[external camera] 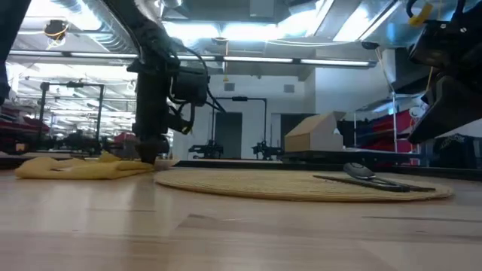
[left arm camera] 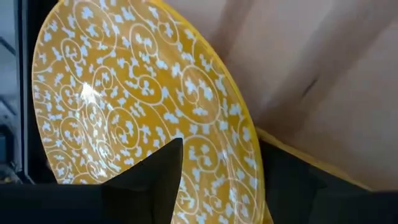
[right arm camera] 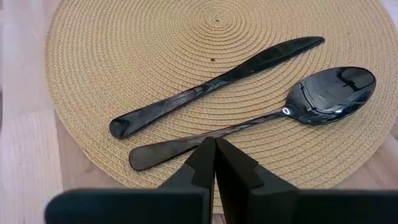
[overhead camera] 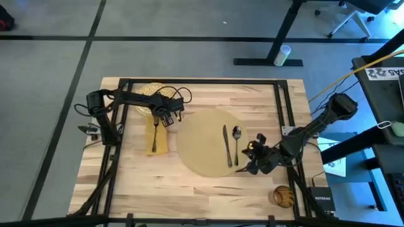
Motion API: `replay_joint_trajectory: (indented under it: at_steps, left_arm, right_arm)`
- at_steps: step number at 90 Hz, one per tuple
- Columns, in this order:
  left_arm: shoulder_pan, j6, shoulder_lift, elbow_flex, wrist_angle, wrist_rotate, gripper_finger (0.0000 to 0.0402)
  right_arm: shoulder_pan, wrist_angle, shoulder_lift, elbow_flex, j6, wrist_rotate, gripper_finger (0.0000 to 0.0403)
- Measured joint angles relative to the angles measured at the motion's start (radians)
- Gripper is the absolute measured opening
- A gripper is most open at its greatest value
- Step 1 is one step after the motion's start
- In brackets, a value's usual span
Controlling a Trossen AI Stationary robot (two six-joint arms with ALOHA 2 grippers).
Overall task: Set table place
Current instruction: Put the yellow patterned plate on the woven mat
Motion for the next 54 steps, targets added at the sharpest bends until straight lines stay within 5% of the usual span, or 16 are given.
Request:
replay_joint_trajectory:
  at_steps: [27, 54]
  left_arm:
    - [-0.021, 0.022, -0.001, -0.002, -0.045, -0.020, 0.0020]
    - [-0.124, 0.037, -0.030, 0.030, -0.112, -0.125, 0.0009]
  right_arm:
    - [0.000, -0.001, 0.000, 0.000, 0.000, 0.000, 0.0000]
    - [0.000, -0.001, 0.000, 0.000, 0.000, 0.000, 0.0000]
